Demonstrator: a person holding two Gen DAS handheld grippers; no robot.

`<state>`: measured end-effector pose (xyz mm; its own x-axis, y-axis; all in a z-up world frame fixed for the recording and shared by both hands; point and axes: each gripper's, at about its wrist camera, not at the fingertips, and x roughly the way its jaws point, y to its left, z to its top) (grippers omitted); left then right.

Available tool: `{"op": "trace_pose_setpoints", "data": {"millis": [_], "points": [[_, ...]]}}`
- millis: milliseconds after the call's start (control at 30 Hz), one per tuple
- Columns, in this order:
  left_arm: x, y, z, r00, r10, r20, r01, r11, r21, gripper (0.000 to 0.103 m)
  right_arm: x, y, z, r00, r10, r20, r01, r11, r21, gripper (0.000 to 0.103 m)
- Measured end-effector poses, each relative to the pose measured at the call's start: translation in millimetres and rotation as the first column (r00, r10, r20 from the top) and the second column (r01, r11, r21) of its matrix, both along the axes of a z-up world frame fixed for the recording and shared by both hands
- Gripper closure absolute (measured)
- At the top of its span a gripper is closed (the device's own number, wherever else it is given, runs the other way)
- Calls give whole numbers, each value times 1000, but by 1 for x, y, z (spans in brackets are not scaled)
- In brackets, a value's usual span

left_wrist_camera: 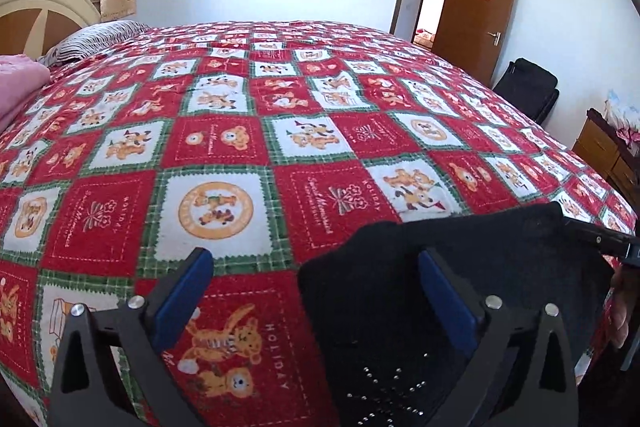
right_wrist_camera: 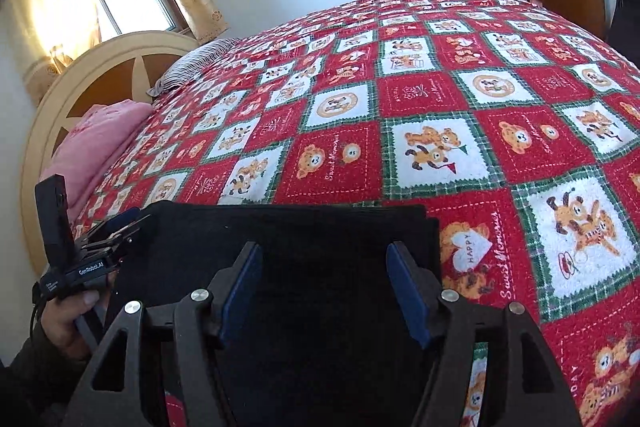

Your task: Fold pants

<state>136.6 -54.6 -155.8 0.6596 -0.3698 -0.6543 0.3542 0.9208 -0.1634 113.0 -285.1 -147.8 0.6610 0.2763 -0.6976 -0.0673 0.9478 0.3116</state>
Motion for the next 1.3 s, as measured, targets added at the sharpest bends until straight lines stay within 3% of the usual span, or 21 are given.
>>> {"op": "trace_pose_setpoints", "data": {"millis": [200, 333, 467, 700, 1033, 1167, 1300], "points": [[-7, 4, 8, 1000, -3, -8, 3, 1000, -6, 0, -23, 2, 12, 999, -35, 29, 35, 999, -8, 37], [-20, 5, 16, 1000, -28, -3, 28, 999, -37, 0, -53, 12, 25, 997, 2, 75, 0, 1000, -25, 37], [-31, 0, 23, 998, -58, 4, 59, 997, -51, 0, -68, 24, 16, 998, 57, 29, -56, 997, -52, 37], [-36, -10, 11, 995, -95, -30, 94, 995, -32, 0, -79, 20, -5, 998, 53, -21, -54, 997, -47, 36], [-38, -3, -4, 992, -95, -86, 88, 993, -82, 0, -89, 24, -10, 997, 77, -28, -79, 993, -89, 36], [-44, 5, 2, 993, -108, -45, 102, 988, -116, 0, -92, 14, 5, 997, 76, 9, -76, 997, -21, 36], [-41, 9, -3, 993, -101, -56, 91, 982, -165, 0, -99, -13, 27, 993, -25, 111, 21, 999, 39, 36]]}}
